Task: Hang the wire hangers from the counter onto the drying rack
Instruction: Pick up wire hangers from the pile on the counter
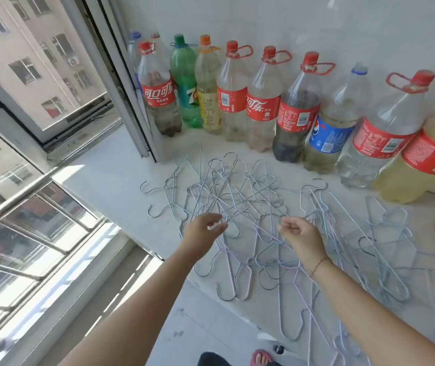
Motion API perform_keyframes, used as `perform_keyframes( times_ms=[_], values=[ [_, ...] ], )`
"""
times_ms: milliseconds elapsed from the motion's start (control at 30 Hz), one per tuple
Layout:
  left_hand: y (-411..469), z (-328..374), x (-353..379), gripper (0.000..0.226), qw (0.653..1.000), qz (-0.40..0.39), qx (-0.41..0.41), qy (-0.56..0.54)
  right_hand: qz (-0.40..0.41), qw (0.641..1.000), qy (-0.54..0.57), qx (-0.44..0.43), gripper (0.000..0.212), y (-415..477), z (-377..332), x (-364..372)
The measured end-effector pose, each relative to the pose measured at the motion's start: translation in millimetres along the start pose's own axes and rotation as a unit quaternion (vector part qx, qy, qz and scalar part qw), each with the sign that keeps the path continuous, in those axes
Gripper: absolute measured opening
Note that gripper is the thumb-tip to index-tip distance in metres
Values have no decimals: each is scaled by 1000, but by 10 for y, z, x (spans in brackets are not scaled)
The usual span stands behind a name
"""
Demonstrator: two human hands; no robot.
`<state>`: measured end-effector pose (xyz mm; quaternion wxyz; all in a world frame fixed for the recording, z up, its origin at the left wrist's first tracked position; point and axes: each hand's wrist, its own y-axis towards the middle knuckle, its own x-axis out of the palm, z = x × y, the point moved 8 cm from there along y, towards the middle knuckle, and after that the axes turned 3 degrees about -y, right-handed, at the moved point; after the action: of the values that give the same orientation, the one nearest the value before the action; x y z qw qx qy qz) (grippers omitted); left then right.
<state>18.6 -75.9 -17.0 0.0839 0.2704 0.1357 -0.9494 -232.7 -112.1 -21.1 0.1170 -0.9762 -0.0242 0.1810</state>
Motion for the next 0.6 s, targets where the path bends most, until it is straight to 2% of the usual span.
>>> perform_keyframes(
  times_ms=[200, 400, 600],
  values=[
    [462, 26, 295, 37, 993, -27, 14, 116, 34, 998, 30, 38, 19, 73, 159, -9],
    [777, -24, 405, 28, 989, -46, -20, 138, 81, 993, 51, 68, 15, -3, 351, -99],
    [858, 4, 379, 15, 987, -73, -2, 146, 89, 990, 75, 84, 13, -36, 392, 75]
  ],
)
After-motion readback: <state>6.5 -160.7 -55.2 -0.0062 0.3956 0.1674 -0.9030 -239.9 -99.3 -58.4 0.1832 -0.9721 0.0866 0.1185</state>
